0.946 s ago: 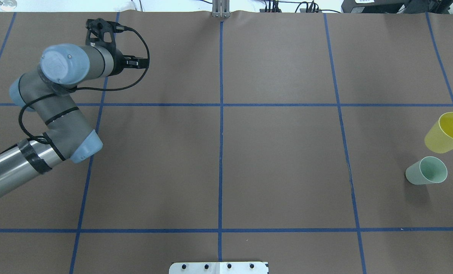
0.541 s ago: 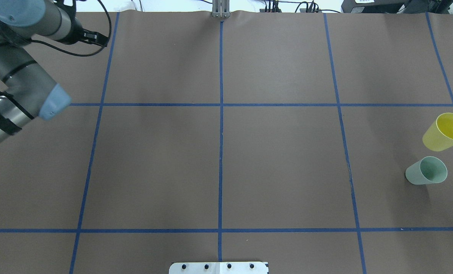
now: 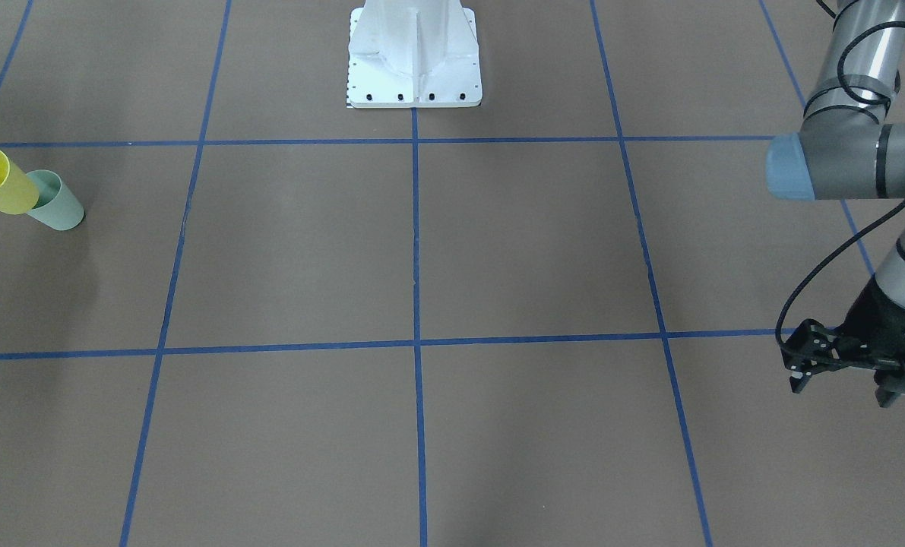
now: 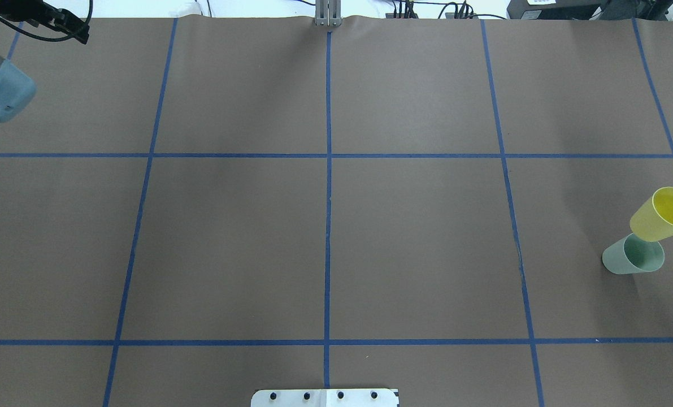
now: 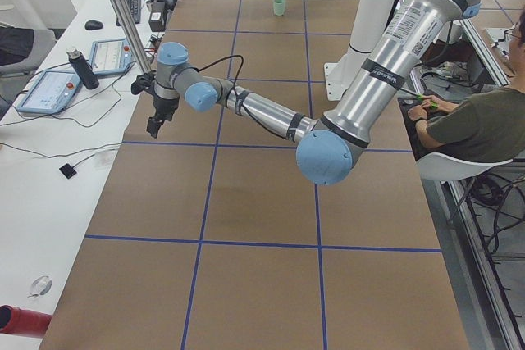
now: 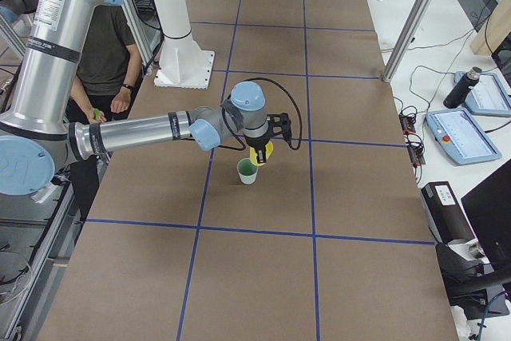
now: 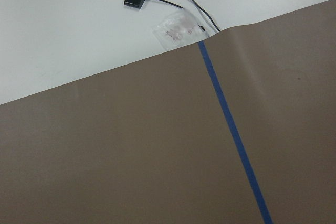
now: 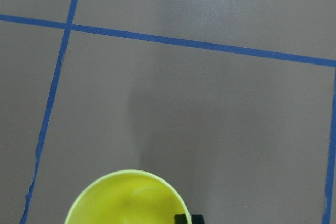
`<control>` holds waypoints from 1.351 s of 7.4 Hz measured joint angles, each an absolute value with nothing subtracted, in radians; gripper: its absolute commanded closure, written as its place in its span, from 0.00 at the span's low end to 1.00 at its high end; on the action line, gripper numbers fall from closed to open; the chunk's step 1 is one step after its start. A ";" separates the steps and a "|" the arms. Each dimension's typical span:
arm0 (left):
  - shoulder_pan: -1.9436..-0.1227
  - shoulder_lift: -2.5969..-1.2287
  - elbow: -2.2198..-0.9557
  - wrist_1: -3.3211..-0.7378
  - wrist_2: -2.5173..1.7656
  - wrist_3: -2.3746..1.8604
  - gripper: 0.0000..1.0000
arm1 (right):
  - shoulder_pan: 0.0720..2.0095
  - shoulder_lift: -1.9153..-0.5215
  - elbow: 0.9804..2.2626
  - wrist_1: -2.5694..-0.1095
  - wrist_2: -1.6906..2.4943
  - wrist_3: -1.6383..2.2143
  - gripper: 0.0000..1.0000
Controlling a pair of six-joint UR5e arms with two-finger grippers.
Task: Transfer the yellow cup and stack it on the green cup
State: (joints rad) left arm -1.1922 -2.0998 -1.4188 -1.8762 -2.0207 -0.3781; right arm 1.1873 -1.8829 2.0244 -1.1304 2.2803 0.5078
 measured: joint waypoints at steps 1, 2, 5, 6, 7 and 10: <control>-1.197 -2.099 -1.421 -1.872 -2.026 -0.367 0.00 | 1.184 -1.904 2.021 -1.091 2.296 0.517 1.00; -1.199 -2.099 -1.421 -1.870 -2.027 -0.364 0.00 | 1.182 -1.930 2.019 -1.054 2.304 0.521 1.00; -1.201 -2.099 -1.425 -1.868 -2.027 -0.362 0.00 | 1.170 -1.964 2.009 -1.009 2.300 0.523 1.00; -1.201 -2.098 -1.427 -1.868 -2.026 -0.362 0.00 | 1.159 -1.960 2.002 -1.007 2.298 0.527 1.00; -1.202 -2.098 -1.428 -1.868 -2.026 -0.361 0.00 | 1.147 -1.948 1.989 -1.006 2.294 0.531 1.00; -1.206 -2.099 -1.435 -1.868 -2.025 -0.361 0.00 | 1.136 -1.923 1.948 -0.989 2.290 0.534 1.00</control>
State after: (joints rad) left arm -1.2057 -2.0985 -1.4354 -1.8684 -2.0252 -0.3605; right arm 1.1359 -1.9231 1.9481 -0.9890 2.2904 0.5342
